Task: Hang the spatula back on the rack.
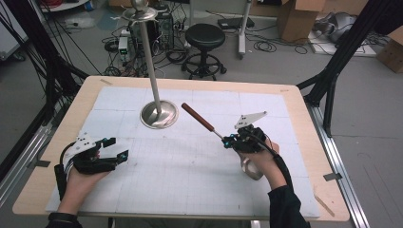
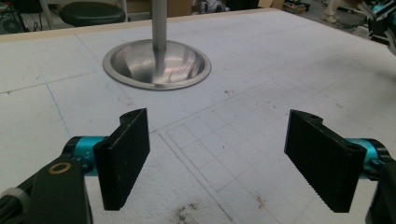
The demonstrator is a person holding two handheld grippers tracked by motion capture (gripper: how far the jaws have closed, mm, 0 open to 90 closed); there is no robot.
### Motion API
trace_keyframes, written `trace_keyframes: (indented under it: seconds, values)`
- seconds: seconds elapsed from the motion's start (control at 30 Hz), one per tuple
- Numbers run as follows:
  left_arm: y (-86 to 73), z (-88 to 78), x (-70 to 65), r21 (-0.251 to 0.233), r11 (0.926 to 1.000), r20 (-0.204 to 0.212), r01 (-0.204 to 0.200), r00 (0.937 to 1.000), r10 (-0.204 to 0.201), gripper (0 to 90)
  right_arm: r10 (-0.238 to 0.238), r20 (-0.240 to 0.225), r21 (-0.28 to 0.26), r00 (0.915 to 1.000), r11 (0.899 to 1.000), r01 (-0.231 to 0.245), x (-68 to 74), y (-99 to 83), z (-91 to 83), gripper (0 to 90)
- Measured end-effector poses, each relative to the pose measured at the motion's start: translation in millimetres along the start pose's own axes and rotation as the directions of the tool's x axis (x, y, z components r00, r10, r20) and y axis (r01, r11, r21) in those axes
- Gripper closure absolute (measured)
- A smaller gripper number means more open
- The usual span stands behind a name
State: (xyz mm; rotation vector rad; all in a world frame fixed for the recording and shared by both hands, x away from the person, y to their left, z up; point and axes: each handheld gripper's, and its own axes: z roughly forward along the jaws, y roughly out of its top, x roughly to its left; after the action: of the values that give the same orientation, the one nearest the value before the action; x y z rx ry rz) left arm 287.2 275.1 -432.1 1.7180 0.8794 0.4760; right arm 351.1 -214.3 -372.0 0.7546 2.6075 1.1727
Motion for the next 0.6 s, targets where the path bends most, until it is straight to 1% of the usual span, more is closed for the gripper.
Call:
trace_keyframes:
  seconds: [0.03, 0.1, 0.17, 0.2, 0.3, 0.37, 0.43, 0.47, 0.5, 0.53, 0.57, 0.6]
  values:
    - [0.0, -0.2, 0.1, 0.0, 1.0, 0.0, -0.001, 1.0, 0.001, 22.8, 0.0, 0.0, 0.0, 1.0, 1.0, 0.0, 0.0, 0.0, 0.0, 85.3]
    - [0.1, -0.6, 0.0, -0.001, 1.0, 0.001, 0.002, 1.0, -0.002, 22.9, 0.0, -0.003, -0.035, 1.0, 0.999, 0.0, 1.2, 7.7, -4.4, 85.3]
    - [0.2, -0.7, 0.1, -0.004, 1.0, 0.001, 0.002, 1.0, -0.002, 22.8, -0.017, 0.0, -0.068, 0.9999, 0.998, 0.017, 2.4, 16.0, -7.3, 85.2]
    - [0.2, -0.9, 0.0, -0.009, 1.0, 0.003, 0.002, 1.0, -0.002, 22.8, -0.015, -0.006, -0.078, 0.9999, 0.997, 0.015, 3.2, 20.2, -8.8, 85.2]
    - [0.5, -1.4, -0.4, -0.019, 0.9998, 0.01, -0.003, 0.9999, 0.003, 22.8, -0.027, 0.012, -0.121, 0.9996, 0.992, 0.028, 4.9, 32.2, -13.8, 85.3]
    - [0.5, -1.7, -0.3, -0.019, 0.9998, 0.012, -0.003, 0.9999, 0.004, 22.8, -0.023, 0.022, -0.156, 0.9995, 0.987, 0.027, 5.4, 40.1, -17.7, 85.2]
    - [0.7, -2.0, -0.4, -0.025, 0.9997, 0.013, -0.004, 0.9999, 0.005, 22.7, -0.024, 0.029, -0.203, 0.9993, 0.979, 0.029, 5.1, 47.2, -21.4, 85.2]
    - [0.8, -2.4, -0.3, -0.029, 0.9995, 0.018, -0.007, 0.9998, 0.008, 21.4, -0.019, 0.037, -0.241, 0.9991, 0.97, 0.027, 5.2, 53.4, -24.3, 85.3]
    - [1.2, -3.0, -0.9, -0.038, 0.9993, 0.021, -0.009, 0.9997, 0.009, 21.4, -0.019, 0.037, -0.241, 0.9991, 0.97, 0.027, 5.2, 53.4, -24.3, 85.3]
    - [1.6, -3.6, -1.0, -0.045, 0.9989, 0.023, -0.011, 0.9997, 0.012, 21.3, -0.017, 0.037, -0.266, 0.9992, 0.964, 0.026, 4.5, 57.9, -26.1, 85.2]
    - [1.8, -4.2, -1.4, -0.052, 0.9986, 0.03, -0.01, 0.9995, 0.011, 21.2, -0.016, 0.038, -0.282, 0.9992, 0.959, 0.026, 4.4, 61.5, -27.5, 85.2]
    - [2.1, -4.6, -1.5, -0.058, 0.9982, 0.033, -0.016, 0.9993, 0.018, 21.0, -0.018, 0.045, -0.311, 0.9988, 0.95, 0.031, 4.8, 69.4, -29.8, 85.2]
